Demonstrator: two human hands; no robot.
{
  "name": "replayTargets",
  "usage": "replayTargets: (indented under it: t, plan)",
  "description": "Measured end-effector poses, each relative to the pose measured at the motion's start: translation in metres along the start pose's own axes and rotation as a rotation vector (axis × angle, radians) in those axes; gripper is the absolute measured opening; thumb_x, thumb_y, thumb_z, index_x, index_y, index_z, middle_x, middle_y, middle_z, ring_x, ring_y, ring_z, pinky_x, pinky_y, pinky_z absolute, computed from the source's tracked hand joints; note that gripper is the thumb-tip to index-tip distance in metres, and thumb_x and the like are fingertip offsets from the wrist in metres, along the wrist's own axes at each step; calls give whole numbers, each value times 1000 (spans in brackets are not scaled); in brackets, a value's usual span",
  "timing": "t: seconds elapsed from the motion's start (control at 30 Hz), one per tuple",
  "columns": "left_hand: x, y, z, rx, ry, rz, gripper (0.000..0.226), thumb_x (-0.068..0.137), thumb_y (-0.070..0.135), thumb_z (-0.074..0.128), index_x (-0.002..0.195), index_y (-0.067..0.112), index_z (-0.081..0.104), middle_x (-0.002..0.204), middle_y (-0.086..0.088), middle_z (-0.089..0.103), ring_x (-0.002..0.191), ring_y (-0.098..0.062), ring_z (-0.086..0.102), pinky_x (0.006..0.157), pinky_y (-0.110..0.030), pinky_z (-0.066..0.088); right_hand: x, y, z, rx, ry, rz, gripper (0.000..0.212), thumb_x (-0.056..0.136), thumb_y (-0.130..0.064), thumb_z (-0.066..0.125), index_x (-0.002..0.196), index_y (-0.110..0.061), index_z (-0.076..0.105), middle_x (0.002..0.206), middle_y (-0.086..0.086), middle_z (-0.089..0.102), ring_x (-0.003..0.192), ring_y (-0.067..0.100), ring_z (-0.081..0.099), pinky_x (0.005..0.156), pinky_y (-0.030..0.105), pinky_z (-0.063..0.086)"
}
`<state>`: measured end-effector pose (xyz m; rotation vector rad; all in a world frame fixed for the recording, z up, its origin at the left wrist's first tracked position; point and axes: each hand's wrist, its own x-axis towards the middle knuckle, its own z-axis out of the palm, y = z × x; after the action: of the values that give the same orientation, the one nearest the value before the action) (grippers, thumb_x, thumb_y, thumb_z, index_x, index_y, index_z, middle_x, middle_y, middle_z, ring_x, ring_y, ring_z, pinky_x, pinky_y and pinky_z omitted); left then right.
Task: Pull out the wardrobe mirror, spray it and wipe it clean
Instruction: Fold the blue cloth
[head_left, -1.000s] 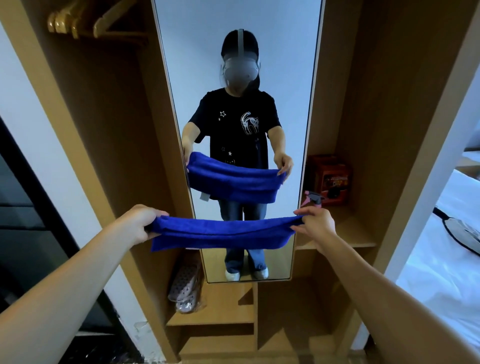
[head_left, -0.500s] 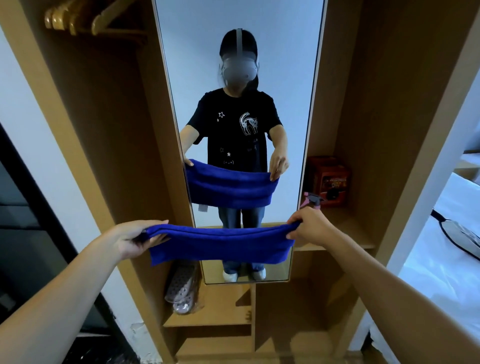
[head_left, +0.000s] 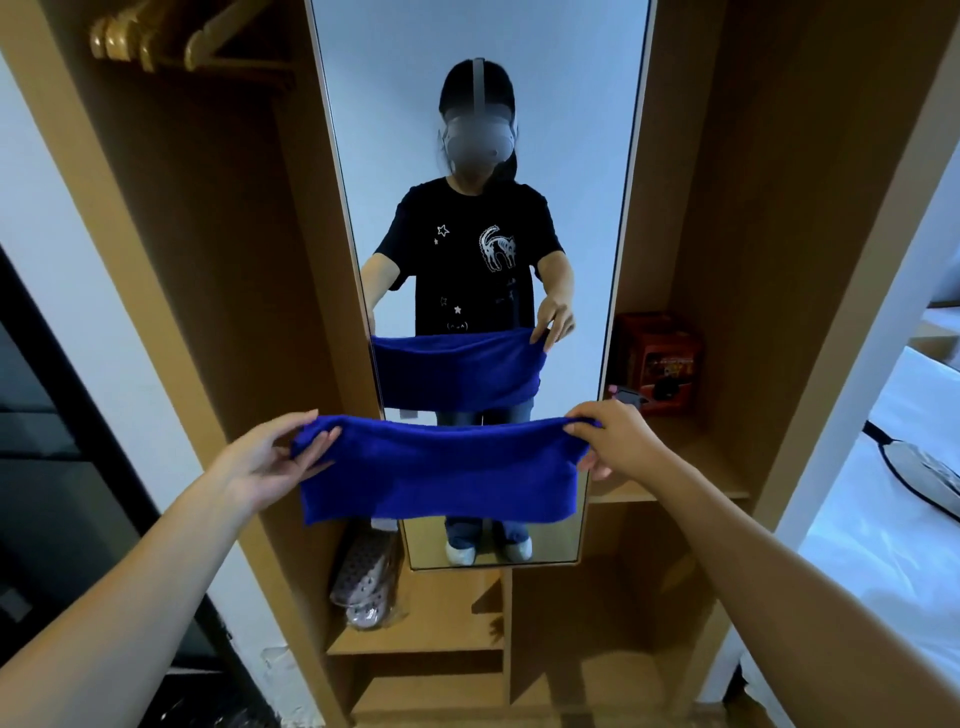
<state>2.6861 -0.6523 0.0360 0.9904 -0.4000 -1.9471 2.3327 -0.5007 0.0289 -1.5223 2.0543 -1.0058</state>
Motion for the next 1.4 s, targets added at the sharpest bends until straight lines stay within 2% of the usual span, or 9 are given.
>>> replayTargets:
  t: [0.13, 0.3, 0.4, 0.53, 0.67, 0.8, 1.0, 1.3, 1.4]
  plan:
    - [-7, -2, 2, 227, -41, 47, 62, 75, -15, 57, 134, 2, 46, 131, -27, 51, 105, -25, 66, 71, -33, 61, -1, -6, 0, 215, -26, 69, 13, 101, -16, 48, 108, -8, 55, 93, 19, 63, 64, 29, 72, 45, 24, 53]
    - [-10, -1, -2, 691, 162, 115, 29, 85, 9, 70, 110, 2, 59, 102, -16, 63, 67, -24, 68, 43, -24, 52, -2, -12, -17, 428, -36, 39, 12, 91, -9, 65, 102, -5, 67, 68, 9, 61, 52, 9, 58, 46, 15, 44]
    - [-3, -3, -7, 941, 246, 280, 33, 88, 23, 69, 117, 9, 62, 117, -11, 56, 104, -32, 57, 83, -39, 46, -3, -12, -24, 572, -136, 55, 23, 83, 1, 69, 106, -2, 66, 86, 11, 69, 76, 15, 67, 63, 18, 54]
    - [-8, -9, -10, 707, 165, 410, 31, 92, 23, 64, 121, 13, 62, 122, 2, 56, 125, -26, 48, 109, -41, 29, -5, -11, -24, 467, 6, 70, 8, 87, -9, 70, 95, -8, 70, 80, 3, 69, 61, 1, 62, 53, 14, 47]
    - [-16, -13, -12, 475, 53, 465, 23, 93, 21, 61, 115, 13, 63, 117, -6, 66, 105, -20, 61, 103, -43, 43, -6, -8, -21, 505, 88, 32, 7, 89, -8, 67, 94, -12, 70, 90, 3, 70, 86, 12, 66, 65, 16, 49]
    - [-17, -13, -9, 423, 85, 533, 12, 95, 21, 59, 105, 18, 64, 115, -3, 65, 105, -19, 61, 95, -41, 47, -7, -13, -21, 483, 37, 19, 8, 91, -6, 63, 96, -9, 69, 86, 5, 69, 69, 1, 66, 56, 13, 50]
    - [-16, -16, -8, 418, 118, 542, 11, 95, 22, 59, 104, 17, 65, 100, -3, 65, 91, -21, 59, 81, -35, 43, 0, -12, -11, 392, 123, 43, 6, 91, -12, 66, 96, -12, 70, 93, 10, 70, 86, 24, 67, 79, 37, 55]
    - [-20, -16, -6, 411, 172, 618, 8, 95, 27, 60, 102, 24, 63, 116, -2, 63, 109, -26, 55, 89, -41, 41, -3, -17, -6, 451, 44, 42, 11, 95, -20, 62, 104, -18, 66, 101, 8, 67, 93, 22, 66, 80, 38, 54]
    - [-25, -15, -1, 479, 76, 664, 11, 95, 28, 60, 87, 29, 67, 99, 0, 67, 103, -29, 58, 87, -42, 42, -6, -19, -7, 481, -8, -13, 10, 93, -16, 63, 102, -18, 68, 102, 5, 70, 99, 19, 66, 85, 35, 54]
